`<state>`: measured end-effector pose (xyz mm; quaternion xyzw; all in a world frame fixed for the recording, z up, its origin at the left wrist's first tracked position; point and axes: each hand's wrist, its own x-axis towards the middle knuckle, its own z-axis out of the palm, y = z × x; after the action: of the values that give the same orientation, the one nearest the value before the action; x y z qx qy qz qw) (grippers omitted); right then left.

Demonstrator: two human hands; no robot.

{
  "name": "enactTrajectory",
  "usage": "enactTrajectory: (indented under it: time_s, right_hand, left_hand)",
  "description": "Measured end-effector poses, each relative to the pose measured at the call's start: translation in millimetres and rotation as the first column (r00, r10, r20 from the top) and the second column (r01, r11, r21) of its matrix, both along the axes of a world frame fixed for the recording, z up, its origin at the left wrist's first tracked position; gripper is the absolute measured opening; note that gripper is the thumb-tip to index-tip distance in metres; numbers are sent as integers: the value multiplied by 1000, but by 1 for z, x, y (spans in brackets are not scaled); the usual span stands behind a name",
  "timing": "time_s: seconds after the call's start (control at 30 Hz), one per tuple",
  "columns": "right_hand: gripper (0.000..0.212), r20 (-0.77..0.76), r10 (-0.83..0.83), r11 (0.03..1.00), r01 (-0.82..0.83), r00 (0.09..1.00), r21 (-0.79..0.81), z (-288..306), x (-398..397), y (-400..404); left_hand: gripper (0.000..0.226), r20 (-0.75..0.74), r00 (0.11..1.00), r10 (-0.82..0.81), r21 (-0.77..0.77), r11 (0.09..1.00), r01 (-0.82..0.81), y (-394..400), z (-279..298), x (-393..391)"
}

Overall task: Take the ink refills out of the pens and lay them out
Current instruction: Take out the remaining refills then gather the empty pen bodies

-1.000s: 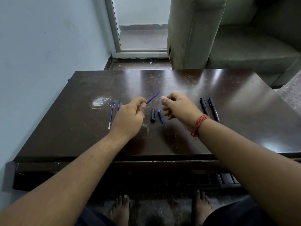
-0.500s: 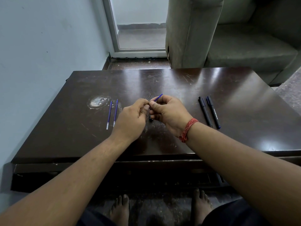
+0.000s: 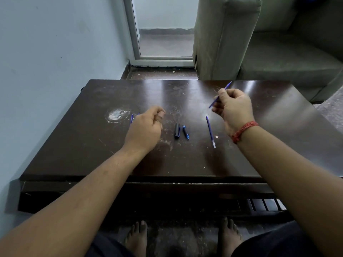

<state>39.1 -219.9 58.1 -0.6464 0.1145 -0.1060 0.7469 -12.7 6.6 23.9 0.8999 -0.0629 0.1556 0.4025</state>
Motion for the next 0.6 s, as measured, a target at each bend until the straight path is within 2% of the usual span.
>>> enactTrajectory:
  time_s: [0.07, 0.13, 0.2, 0.27, 0.37, 0.5, 0.6]
  right_hand:
    - [10, -37, 78, 967, -85, 996, -238, -10, -7, 3]
    - [7, -82, 157, 876, -177, 984, -448, -20, -14, 19]
    - [11, -85, 182, 779, -196, 980, -595, -25, -18, 42]
    - [12, -73, 225, 713, -215, 972, -667, -26, -20, 73]
    - [12, -132, 271, 589, -273, 953, -761, -29, -19, 118]
    - [17, -214, 287, 393, -318, 934, -863, -37, -10, 162]
    - [10, -203, 271, 280, -278, 941, -919, -43, -3, 180]
  left_hand:
    - [19, -2, 996, 91, -60, 994, -91, 13, 8, 5]
    - [18, -33, 979, 202, -130, 970, -204, 30, 15, 9]
    - [19, -66, 954, 293, -160, 940, -300, 45, 18, 13]
    - [20, -104, 930, 352, -190, 911, -365, 60, 19, 13]
    - [21, -147, 908, 391, -223, 882, -416, 75, 17, 12]
    - [17, -162, 904, 396, -248, 870, -425, 82, 15, 13]
    - [15, -154, 908, 390, -262, 870, -418, 84, 16, 15]
